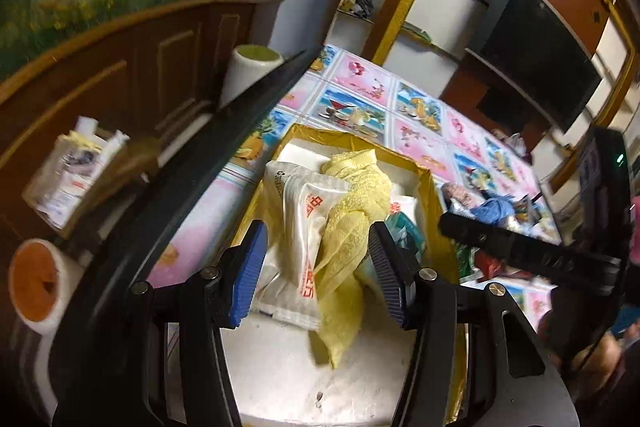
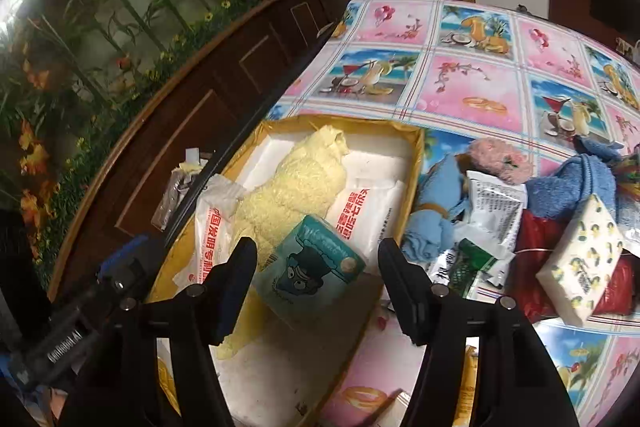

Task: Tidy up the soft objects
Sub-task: 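Carry the snack bag and the blue tissue pack into the tray and release both, then grasp the yellow crackers pack with the left tool while the right tool grasps the brown knitted hat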

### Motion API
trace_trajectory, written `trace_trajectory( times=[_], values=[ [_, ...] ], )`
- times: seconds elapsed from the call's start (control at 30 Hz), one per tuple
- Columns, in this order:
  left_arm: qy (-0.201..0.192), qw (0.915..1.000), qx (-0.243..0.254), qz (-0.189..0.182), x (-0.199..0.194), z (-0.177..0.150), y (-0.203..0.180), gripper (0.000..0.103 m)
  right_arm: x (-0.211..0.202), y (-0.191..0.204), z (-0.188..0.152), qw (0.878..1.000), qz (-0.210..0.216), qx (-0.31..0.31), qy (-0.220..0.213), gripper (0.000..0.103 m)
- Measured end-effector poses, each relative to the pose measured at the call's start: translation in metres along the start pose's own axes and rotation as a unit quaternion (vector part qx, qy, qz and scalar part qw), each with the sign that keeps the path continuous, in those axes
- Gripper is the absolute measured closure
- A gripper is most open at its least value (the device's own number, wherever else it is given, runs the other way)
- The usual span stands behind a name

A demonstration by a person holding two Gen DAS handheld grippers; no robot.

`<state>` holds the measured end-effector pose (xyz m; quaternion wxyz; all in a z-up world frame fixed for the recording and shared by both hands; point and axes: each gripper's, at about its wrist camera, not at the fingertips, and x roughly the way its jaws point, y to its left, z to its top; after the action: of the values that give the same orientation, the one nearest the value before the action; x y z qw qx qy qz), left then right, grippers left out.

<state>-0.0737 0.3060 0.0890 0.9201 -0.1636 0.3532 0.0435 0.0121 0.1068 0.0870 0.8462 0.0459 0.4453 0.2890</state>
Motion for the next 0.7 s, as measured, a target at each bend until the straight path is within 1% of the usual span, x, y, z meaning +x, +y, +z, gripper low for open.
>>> trace_trajectory(
  times=[0.17, 0.3, 0.47, 0.7],
  values=[
    [-0.023, 0.9974, 0.037, 0.057, -0.018, -0.018, -0.027, 0.050, -0.021, -0.015, -0.010, 1.000, 0.007, 0.017, -0.015, 0.040],
    [-0.027, 0.9943, 0.065, 0.080, -0.025, -0.029, -0.045, 0.050, -0.037, -0.030, -0.023, 1.000, -0.001, 0.020, -0.024, 0.040],
    [-0.024, 0.9900, 0.098, 0.098, -0.030, -0.040, -0.067, 0.050, -0.054, -0.056, -0.041, 0.999, -0.011, 0.035, -0.031, 0.040],
    [-0.026, 0.9849, 0.135, 0.106, -0.036, -0.052, -0.102, 0.050, -0.079, -0.093, -0.060, 0.997, -0.017, 0.062, -0.049, 0.040]
  ],
)
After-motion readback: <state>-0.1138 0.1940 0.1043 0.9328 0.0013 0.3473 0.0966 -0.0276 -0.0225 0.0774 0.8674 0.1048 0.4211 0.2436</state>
